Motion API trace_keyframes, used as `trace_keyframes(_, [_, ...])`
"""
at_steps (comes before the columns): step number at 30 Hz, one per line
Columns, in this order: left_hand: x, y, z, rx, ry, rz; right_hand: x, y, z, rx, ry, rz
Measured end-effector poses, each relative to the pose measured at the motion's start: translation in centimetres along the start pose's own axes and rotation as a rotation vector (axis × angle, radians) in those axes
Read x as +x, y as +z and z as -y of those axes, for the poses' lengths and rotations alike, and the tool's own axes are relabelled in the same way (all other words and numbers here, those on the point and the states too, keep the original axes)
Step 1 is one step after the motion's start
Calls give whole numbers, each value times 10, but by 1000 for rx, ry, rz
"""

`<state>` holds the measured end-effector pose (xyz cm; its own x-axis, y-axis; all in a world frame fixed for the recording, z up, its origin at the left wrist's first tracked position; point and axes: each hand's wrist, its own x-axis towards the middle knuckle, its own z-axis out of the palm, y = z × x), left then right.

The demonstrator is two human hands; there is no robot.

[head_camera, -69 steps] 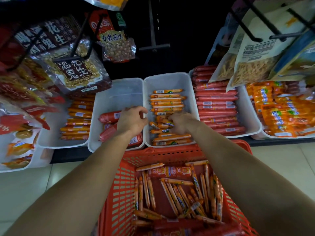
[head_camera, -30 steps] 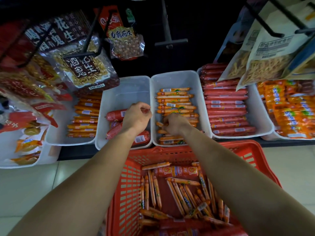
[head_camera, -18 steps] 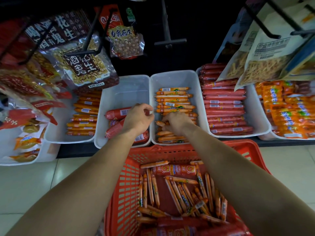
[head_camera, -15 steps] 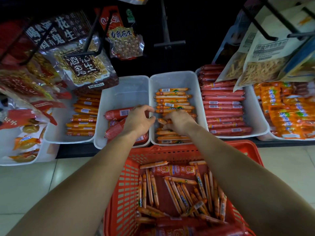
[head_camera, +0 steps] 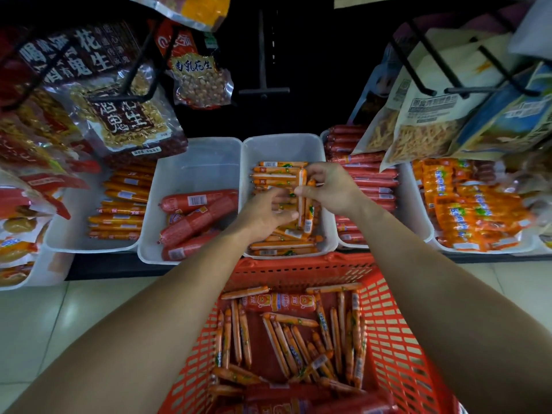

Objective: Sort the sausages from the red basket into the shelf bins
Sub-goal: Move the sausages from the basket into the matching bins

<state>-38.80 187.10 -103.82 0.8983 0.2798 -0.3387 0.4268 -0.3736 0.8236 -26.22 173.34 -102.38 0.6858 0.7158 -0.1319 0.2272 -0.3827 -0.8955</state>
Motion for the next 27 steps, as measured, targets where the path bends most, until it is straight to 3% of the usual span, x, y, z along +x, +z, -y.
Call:
trace_keyframes(6, [10,16,-2,5,32,21,-6,-11,8,193,1,40])
trace_keyframes(15, [12,4,-7,113,29,16,-5,-26,1,158,43,86])
trace_keyframes(17, [13,-5,-7,240,49,20,-4,-28,-4,43,49,83])
trace_keyframes(21, [20,-17,4,490,28,-15,-2,-21,-18,-411,37,25])
trace_keyframes(27, [47,-7,17,669,-39,-15,-24,-15,-35,-639,107,-156])
